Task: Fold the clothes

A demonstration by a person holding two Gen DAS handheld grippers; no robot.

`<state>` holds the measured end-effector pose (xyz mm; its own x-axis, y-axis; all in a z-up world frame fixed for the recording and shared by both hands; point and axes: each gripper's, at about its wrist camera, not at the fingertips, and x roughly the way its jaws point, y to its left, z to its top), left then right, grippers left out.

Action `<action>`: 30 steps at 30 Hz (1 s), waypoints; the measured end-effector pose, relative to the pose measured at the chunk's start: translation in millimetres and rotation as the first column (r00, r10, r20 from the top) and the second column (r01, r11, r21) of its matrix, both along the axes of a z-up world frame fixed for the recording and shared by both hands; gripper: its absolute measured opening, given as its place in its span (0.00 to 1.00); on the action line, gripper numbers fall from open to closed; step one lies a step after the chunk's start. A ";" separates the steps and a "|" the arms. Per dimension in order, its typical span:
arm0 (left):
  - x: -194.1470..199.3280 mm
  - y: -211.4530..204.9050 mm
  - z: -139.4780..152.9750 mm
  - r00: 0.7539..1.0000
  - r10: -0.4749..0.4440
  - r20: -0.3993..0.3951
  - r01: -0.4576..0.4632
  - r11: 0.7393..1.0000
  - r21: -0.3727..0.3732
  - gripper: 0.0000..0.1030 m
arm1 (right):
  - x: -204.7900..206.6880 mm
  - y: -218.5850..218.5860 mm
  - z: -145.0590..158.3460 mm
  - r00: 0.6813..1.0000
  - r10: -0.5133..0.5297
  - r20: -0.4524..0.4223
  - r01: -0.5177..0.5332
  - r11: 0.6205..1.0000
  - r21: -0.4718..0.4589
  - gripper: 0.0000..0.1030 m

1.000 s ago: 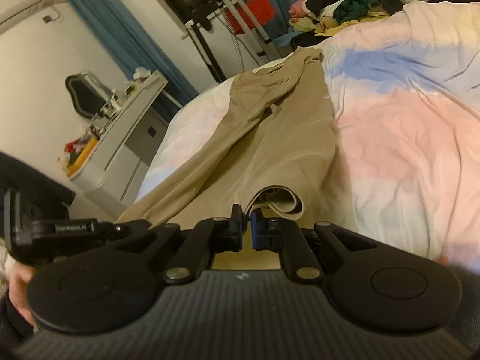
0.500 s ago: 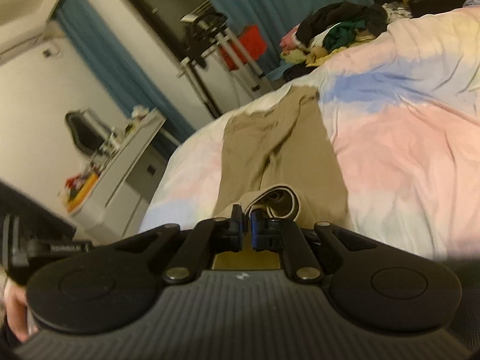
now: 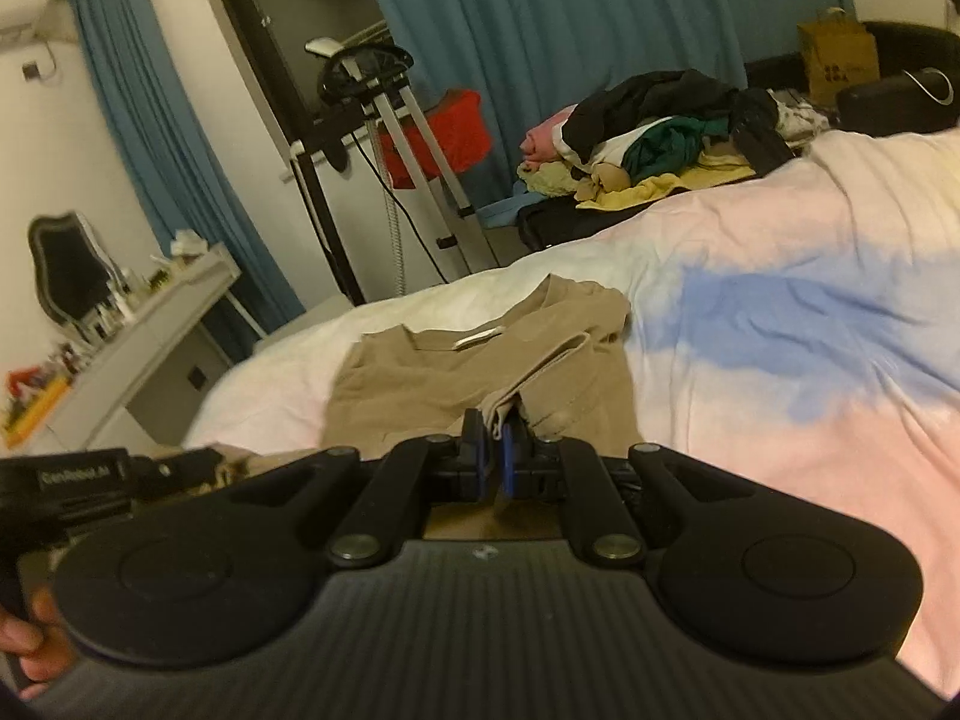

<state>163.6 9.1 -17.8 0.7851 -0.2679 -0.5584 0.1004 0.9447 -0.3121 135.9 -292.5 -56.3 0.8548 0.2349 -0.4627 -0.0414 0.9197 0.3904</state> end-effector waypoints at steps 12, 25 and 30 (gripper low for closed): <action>78.2 -4.4 -92.0 0.994 -0.019 -0.110 0.024 0.999 0.042 0.10 | 72.2 8.3 -80.8 0.991 0.033 -0.132 -0.043 0.996 -0.079 0.10; 15.2 -23.3 -47.8 0.995 -0.072 0.072 0.056 0.978 0.200 0.83 | 44.4 18.5 -50.0 0.999 0.039 -0.032 -0.043 0.988 -0.148 0.85; -26.4 -19.5 -27.6 0.991 -0.085 0.105 0.067 0.984 0.165 0.86 | 7.0 22.0 -24.0 0.999 0.033 0.043 -0.024 0.982 -0.188 0.85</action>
<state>137.2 -10.4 -45.4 0.8253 -0.2429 -0.5097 0.1994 0.9700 -0.1394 142.9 -270.5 -80.3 0.8703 0.1721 -0.4615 -0.0823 0.9746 0.2081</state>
